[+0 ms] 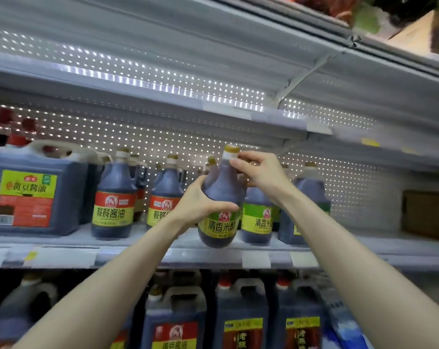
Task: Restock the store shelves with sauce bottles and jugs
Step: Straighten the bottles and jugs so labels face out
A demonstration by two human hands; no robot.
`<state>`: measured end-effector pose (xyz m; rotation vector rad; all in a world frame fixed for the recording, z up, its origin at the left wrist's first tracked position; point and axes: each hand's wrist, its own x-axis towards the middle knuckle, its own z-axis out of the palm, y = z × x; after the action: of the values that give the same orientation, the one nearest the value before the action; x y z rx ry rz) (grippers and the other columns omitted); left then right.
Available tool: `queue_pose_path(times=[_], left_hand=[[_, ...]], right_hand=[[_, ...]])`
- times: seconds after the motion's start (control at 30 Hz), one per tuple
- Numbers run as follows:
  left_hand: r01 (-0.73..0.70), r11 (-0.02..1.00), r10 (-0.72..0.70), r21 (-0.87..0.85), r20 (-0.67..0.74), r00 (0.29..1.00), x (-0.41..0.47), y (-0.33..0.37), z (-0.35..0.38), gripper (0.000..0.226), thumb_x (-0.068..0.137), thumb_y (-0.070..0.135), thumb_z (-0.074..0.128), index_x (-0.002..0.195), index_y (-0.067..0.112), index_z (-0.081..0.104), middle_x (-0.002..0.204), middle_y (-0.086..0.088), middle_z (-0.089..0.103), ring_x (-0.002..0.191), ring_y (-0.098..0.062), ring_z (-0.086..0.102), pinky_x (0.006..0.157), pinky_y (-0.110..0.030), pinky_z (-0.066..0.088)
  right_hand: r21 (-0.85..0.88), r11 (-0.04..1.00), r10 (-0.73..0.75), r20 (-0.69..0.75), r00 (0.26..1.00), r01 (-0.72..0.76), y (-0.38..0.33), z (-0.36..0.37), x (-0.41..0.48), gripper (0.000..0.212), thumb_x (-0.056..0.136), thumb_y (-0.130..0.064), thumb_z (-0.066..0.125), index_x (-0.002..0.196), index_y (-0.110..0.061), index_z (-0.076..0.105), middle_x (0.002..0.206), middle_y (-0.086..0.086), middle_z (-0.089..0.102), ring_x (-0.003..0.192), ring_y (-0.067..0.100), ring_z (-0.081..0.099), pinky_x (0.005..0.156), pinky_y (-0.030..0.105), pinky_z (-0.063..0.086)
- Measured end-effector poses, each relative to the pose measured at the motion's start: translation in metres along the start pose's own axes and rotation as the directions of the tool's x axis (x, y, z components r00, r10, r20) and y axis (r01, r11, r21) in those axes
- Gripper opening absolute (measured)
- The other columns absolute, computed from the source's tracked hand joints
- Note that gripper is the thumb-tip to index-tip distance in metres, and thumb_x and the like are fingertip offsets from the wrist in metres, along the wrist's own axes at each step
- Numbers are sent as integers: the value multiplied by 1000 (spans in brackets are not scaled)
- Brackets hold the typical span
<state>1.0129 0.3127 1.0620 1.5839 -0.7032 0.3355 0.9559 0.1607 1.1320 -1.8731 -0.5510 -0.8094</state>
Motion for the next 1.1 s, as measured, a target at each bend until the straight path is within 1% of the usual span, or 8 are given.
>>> queue_pose_path(times=[0.1,0.2,0.3,0.43,0.63,0.87,1.03,1.1], left_hand=[[16,997,-13,70,-42,999,18,-6,8,75,57,21,91,120,19,51,110,3,65,101,-15,64,87,-37,54],[39,993,-29,112,-87,996,35,-15,12,80,54,26,92,121,19,50,113,2,64,103,-17,62,89,-38,53],[69,988,-54,138,-111,992,47,-22,14,90,45,37,92,123,18,52,113,0,66,102,-18,64,89,-40,54],[89,988,-71,129,-138,988,59,-34,16,77,56,24,91,123,15,53,109,-1,68,100,-18,66,84,-35,55],[143,984,-131,111,-112,985,70,-46,14,62,60,20,90,114,17,59,103,-3,71,94,-18,69,84,-35,56],[190,980,-187,62,-49,981,75,-56,12,74,50,36,85,117,12,61,101,-6,73,93,-21,71,87,-39,56],[223,973,-221,64,-36,975,79,-65,11,62,68,30,83,122,13,57,107,-6,71,97,-21,69,89,-39,55],[221,973,-219,68,-32,975,78,-65,11,59,72,30,80,123,14,56,109,-5,70,98,-20,69,89,-37,55]], right_hand=[[41,999,-29,56,998,26,24,-7,21,9,87,-16,69,94,-20,73,79,-5,70,73,14,61,66,38,51],[43,999,-34,77,996,31,44,-8,40,24,87,-20,69,110,-12,70,90,-3,70,81,14,63,64,30,52],[89,996,-35,82,996,28,60,-7,52,20,87,-24,70,105,-16,71,97,-1,71,94,20,66,74,40,56],[113,993,-54,94,994,43,75,-3,61,11,89,-21,67,95,-31,68,96,-2,72,96,25,67,80,48,57],[89,995,-51,117,992,41,97,2,73,9,92,-24,63,100,-29,64,86,-12,66,79,7,63,67,25,52],[43,999,16,146,989,-23,115,14,89,3,92,-27,63,94,-27,65,91,-2,69,91,24,66,77,42,55],[57,996,59,139,989,-67,122,19,92,16,93,-27,62,104,-17,68,92,-2,68,89,19,65,64,31,54],[65,995,65,132,989,-74,124,21,91,13,94,-27,60,101,-18,66,97,7,69,87,22,65,69,40,55]])
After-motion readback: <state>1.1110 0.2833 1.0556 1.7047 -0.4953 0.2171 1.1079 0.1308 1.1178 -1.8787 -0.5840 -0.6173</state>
